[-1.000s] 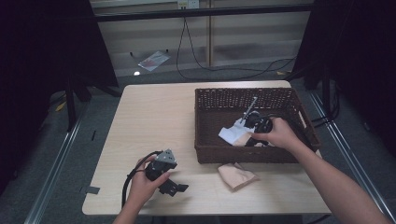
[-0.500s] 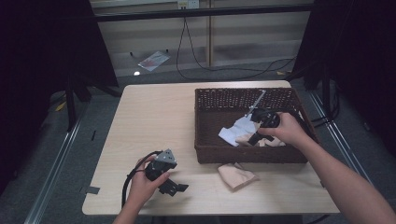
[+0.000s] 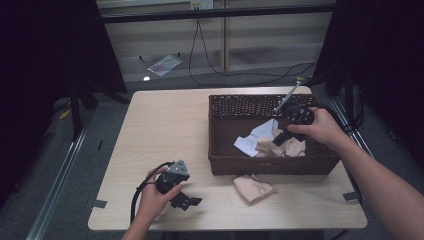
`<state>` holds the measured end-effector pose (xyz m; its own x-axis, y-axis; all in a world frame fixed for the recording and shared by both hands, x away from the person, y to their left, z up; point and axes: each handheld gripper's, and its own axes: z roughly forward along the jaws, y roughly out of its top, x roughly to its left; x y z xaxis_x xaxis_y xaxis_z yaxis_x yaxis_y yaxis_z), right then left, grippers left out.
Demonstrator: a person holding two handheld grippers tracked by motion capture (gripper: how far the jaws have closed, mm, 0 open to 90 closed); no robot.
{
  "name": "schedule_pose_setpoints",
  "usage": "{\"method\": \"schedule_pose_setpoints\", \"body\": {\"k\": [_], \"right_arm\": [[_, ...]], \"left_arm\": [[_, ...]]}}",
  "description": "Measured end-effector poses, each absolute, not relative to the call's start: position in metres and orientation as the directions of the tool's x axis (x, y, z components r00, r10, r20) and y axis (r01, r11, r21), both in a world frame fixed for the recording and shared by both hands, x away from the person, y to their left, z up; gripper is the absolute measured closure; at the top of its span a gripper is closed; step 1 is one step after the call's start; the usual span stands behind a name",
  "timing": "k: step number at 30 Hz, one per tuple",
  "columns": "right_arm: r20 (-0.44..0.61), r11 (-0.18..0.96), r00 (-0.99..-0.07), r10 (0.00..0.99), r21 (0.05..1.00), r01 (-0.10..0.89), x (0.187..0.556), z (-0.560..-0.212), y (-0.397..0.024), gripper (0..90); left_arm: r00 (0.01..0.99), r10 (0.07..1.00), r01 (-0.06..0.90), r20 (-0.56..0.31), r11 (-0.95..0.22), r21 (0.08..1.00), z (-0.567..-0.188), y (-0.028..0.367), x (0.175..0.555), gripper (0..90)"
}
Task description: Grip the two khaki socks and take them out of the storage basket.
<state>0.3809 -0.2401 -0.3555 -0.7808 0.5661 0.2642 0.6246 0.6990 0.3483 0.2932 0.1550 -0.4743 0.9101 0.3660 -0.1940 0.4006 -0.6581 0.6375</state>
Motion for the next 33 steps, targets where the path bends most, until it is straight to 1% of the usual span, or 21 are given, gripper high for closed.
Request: {"method": "schedule_pose_setpoints", "body": {"k": [5, 12, 23, 29, 33], "right_arm": [[0.258, 0.694, -0.78, 0.57, 0.358, 0.625, 0.382, -0.34, -0.247, 88.7], [0.278, 0.683, -0.77, 0.574, 0.356, 0.637, 0.384, -0.324, -0.251, 88.6], [0.259, 0.695, -0.792, 0.553, 0.381, 0.61, 0.38, -0.296, -0.253, 88.6], [0.249, 0.704, -0.802, 0.543, 0.385, 0.596, 0.374, -0.284, -0.251, 88.6], [0.247, 0.704, -0.811, 0.531, 0.403, 0.584, 0.369, -0.275, -0.253, 88.6]], "left_arm": [[0.911, 0.366, 0.399, -0.189, -0.667, 0.629, -0.474, 0.155, 0.293, 2.8], [0.908, 0.369, 0.405, -0.198, -0.654, 0.638, -0.475, 0.154, 0.293, 2.8], [0.908, 0.37, 0.405, -0.195, -0.66, 0.633, -0.475, 0.155, 0.293, 2.8], [0.91, 0.366, 0.401, -0.193, -0.663, 0.632, -0.474, 0.155, 0.293, 2.8], [0.911, 0.366, 0.4, -0.191, -0.668, 0.628, -0.474, 0.154, 0.293, 2.8]]}}
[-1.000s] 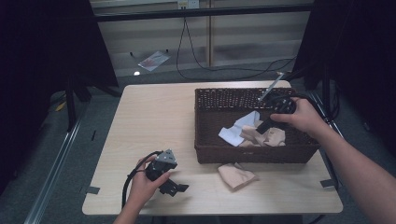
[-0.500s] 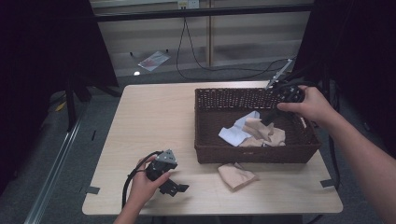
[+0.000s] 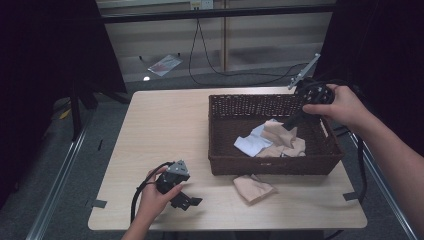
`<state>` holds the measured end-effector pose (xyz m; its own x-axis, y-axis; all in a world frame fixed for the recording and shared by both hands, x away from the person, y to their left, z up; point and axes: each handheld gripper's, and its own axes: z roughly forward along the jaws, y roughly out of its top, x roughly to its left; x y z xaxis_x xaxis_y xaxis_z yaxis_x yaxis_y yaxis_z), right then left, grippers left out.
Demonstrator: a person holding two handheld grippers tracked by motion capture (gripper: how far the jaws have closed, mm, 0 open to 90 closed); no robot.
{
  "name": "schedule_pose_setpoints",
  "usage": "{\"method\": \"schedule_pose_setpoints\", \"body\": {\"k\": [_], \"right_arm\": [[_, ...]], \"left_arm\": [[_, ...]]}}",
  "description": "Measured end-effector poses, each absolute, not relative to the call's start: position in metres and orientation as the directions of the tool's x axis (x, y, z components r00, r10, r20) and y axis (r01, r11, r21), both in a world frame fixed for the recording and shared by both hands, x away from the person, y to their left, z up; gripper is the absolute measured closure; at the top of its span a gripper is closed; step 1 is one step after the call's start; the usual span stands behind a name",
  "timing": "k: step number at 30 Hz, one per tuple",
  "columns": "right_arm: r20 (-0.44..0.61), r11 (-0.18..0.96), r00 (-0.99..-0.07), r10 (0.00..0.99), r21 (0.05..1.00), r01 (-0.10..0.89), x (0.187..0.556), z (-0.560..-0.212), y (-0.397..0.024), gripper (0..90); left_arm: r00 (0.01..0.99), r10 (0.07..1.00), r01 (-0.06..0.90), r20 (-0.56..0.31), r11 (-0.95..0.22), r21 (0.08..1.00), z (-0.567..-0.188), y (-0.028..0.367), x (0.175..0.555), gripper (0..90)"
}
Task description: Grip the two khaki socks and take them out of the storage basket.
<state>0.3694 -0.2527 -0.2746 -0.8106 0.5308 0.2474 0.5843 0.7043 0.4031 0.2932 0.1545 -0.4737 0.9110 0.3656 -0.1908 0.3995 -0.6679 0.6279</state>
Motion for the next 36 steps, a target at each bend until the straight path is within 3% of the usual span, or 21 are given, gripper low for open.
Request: {"method": "schedule_pose_setpoints", "body": {"k": [14, 36], "right_arm": [[0.251, 0.729, -0.851, 0.461, 0.439, 0.525, 0.353, -0.258, -0.247, 88.5], [0.248, 0.794, -0.903, 0.351, 0.431, 0.428, 0.332, -0.272, -0.218, 88.3]], "left_arm": [[0.911, 0.364, 0.398, -0.194, -0.658, 0.639, -0.475, 0.154, 0.293, 2.8], [0.912, 0.362, 0.398, -0.194, -0.662, 0.635, -0.475, 0.154, 0.293, 2.8]]}}
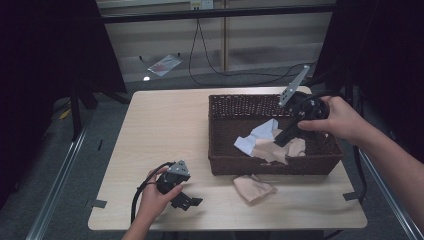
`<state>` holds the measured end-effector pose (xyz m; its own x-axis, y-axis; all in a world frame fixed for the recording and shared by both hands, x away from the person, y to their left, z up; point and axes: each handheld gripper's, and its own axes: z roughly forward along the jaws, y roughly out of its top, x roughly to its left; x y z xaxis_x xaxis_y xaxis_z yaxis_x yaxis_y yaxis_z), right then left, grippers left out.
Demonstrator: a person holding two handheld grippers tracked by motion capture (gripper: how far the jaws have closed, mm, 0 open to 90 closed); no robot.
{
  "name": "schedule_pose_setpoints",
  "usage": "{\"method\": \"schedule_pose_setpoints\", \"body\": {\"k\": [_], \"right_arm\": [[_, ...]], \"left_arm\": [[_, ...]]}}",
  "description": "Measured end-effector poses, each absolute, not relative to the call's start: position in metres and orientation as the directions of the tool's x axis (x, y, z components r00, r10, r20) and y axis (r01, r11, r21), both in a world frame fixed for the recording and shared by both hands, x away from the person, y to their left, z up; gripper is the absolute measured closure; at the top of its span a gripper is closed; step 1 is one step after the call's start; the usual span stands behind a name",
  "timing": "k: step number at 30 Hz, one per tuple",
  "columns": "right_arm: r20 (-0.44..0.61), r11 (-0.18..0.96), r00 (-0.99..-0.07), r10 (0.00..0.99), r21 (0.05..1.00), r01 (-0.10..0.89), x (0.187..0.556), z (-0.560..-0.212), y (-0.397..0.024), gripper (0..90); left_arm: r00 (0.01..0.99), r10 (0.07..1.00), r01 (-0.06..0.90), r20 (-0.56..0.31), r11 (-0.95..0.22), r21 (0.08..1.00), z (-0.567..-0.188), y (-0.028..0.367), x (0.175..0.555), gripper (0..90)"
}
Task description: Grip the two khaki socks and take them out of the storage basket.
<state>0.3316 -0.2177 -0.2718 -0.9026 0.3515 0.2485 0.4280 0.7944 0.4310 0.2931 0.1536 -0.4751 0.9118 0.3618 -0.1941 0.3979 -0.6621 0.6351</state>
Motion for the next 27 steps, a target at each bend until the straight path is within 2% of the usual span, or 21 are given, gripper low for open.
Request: {"method": "schedule_pose_setpoints", "body": {"k": [24, 27], "right_arm": [[0.223, 0.871, -0.932, 0.284, 0.346, 0.348, 0.32, -0.329, -0.179, 87.5], [0.218, 0.88, -0.934, 0.283, 0.329, 0.343, 0.319, -0.34, -0.175, 84.1]], "left_arm": [[0.909, 0.369, 0.403, -0.193, -0.663, 0.631, -0.473, 0.154, 0.292, 2.8], [0.908, 0.372, 0.405, -0.192, -0.663, 0.629, -0.473, 0.155, 0.292, 2.8]]}}
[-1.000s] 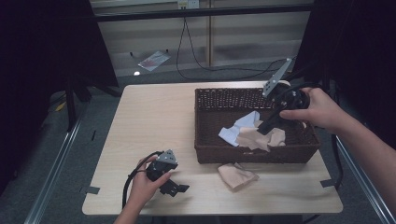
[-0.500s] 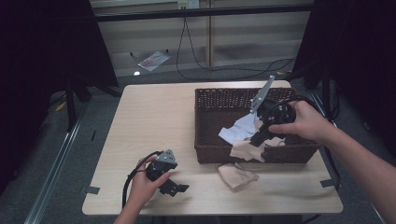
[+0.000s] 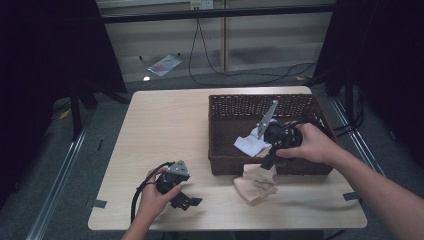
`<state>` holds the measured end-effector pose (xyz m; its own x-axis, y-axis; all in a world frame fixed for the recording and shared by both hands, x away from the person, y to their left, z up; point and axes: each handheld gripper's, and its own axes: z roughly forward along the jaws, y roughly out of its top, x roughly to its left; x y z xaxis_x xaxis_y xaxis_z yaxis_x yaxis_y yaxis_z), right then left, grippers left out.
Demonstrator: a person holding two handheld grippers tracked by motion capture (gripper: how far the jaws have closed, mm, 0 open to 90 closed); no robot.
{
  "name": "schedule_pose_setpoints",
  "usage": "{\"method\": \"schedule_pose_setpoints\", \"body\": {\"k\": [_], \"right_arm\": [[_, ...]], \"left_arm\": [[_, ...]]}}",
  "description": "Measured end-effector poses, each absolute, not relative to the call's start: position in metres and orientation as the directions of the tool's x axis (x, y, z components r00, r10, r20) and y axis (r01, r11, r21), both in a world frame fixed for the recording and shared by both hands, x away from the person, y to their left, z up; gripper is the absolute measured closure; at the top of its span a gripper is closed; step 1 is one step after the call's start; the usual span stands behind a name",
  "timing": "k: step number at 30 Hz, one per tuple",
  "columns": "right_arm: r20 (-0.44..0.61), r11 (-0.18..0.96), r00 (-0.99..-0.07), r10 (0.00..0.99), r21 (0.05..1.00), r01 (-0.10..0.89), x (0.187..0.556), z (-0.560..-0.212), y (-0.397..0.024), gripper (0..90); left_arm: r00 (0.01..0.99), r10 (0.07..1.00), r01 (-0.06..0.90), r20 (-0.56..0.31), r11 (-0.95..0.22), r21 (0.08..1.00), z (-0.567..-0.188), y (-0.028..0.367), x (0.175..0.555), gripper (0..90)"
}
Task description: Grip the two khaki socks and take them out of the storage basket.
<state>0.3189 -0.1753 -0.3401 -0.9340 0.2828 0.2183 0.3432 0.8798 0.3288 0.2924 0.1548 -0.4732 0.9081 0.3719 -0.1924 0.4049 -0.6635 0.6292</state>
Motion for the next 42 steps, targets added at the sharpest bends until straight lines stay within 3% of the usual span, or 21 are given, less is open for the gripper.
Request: {"method": "schedule_pose_setpoints", "body": {"k": [5, 7, 9, 17, 26, 42], "right_arm": [[0.204, 0.875, -0.934, 0.294, 0.336, 0.349, 0.319, -0.351, -0.172, 57.7], [0.198, 0.875, -0.937, 0.287, 0.344, 0.341, 0.318, -0.352, -0.173, 53.1], [0.199, 0.868, -0.932, 0.303, 0.347, 0.356, 0.316, -0.351, -0.174, 42.1], [0.177, 0.849, -0.924, 0.339, 0.366, 0.381, 0.31, -0.356, -0.185, 23.8], [0.16, 0.822, -0.917, 0.365, 0.407, 0.398, 0.301, -0.367, -0.202, 13.1], [0.143, 0.793, -0.905, 0.401, 0.442, 0.42, 0.276, -0.394, -0.236, 9.5]], "left_arm": [[0.908, 0.371, 0.404, -0.195, -0.65, 0.643, -0.475, 0.155, 0.292, 2.8], [0.912, 0.363, 0.395, -0.188, -0.663, 0.635, -0.474, 0.156, 0.293, 2.8], [0.914, 0.36, 0.393, -0.188, -0.665, 0.634, -0.474, 0.157, 0.292, 2.8], [0.914, 0.361, 0.393, -0.186, -0.666, 0.634, -0.473, 0.157, 0.292, 2.8], [0.913, 0.363, 0.394, -0.186, -0.668, 0.632, -0.474, 0.157, 0.292, 2.8], [0.914, 0.364, 0.393, -0.181, -0.681, 0.618, -0.473, 0.156, 0.292, 2.8]]}}
